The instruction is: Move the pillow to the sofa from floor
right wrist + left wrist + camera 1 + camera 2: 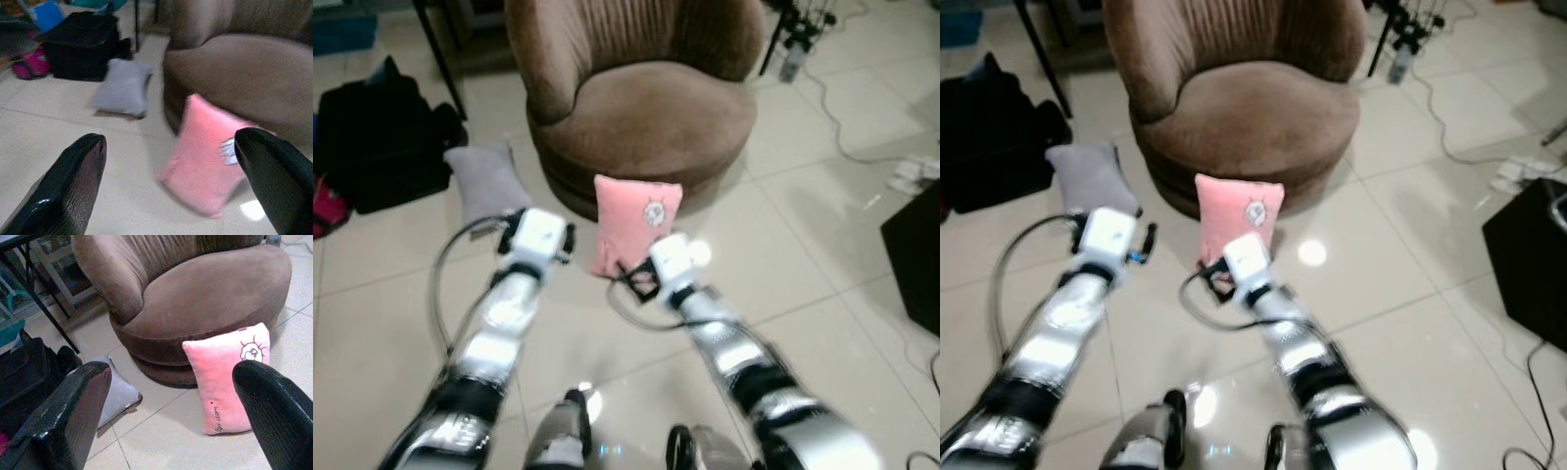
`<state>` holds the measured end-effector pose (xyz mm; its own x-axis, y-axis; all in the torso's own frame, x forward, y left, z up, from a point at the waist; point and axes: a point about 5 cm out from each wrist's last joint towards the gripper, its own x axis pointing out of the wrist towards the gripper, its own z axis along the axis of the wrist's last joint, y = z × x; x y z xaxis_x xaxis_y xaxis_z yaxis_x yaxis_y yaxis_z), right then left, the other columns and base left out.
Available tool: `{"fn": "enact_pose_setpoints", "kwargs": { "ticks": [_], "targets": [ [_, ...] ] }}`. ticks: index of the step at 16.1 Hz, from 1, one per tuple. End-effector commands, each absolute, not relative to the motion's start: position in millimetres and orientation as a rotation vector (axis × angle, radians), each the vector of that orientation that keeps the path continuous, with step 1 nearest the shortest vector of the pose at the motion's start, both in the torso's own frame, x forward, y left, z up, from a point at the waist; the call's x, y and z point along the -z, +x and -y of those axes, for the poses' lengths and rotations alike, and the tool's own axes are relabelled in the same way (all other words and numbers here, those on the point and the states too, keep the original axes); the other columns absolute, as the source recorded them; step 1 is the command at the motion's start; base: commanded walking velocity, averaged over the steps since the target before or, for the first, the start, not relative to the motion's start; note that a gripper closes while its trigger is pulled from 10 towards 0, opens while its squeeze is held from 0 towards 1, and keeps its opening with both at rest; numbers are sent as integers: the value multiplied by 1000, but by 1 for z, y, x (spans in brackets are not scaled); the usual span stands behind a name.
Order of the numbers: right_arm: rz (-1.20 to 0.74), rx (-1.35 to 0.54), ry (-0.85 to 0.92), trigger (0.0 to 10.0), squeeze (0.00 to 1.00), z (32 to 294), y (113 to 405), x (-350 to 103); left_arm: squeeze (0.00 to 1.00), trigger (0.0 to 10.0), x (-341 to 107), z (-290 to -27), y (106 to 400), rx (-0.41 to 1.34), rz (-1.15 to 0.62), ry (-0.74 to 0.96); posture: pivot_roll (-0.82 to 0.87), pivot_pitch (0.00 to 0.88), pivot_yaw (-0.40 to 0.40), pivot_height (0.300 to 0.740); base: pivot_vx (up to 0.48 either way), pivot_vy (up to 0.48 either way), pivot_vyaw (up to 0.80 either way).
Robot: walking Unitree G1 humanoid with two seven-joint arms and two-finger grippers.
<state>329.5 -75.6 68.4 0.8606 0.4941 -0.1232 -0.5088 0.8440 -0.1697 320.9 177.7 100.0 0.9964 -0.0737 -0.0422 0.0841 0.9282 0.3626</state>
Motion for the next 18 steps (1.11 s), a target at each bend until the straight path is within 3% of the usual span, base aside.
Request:
{"fn": "enact_pose_setpoints", "kwargs": {
  "ticks": [1,4,5,8,12,18],
  "targets": [
    [-122,-527,-210,10000,0,100,323,-57,0,10000,-91,-204,306,61,-84,335,101,227,-63,740,0,0,0],
    [-227,-561,-234,10000,0,131,301,-32,0,10000,-66,-226,271,154,-213,313,109,233,-72,740,0,0,0],
    [-334,-599,-245,10000,0,145,271,-5,0,10000,-46,-243,236,220,-326,308,111,240,-76,740,0,0,0],
    [-409,-608,-234,10000,0,152,244,14,0,10000,-41,-238,216,269,-338,258,108,240,-83,740,0,0,0],
    [-405,-604,-189,10000,0,143,243,12,0,10000,-55,-225,225,267,-269,245,101,229,-89,740,0,0,0],
    [-369,-608,-166,10000,0,133,251,2,0,10000,-65,-222,240,226,-225,293,91,235,-84,740,438,0,0]
  ]
}}
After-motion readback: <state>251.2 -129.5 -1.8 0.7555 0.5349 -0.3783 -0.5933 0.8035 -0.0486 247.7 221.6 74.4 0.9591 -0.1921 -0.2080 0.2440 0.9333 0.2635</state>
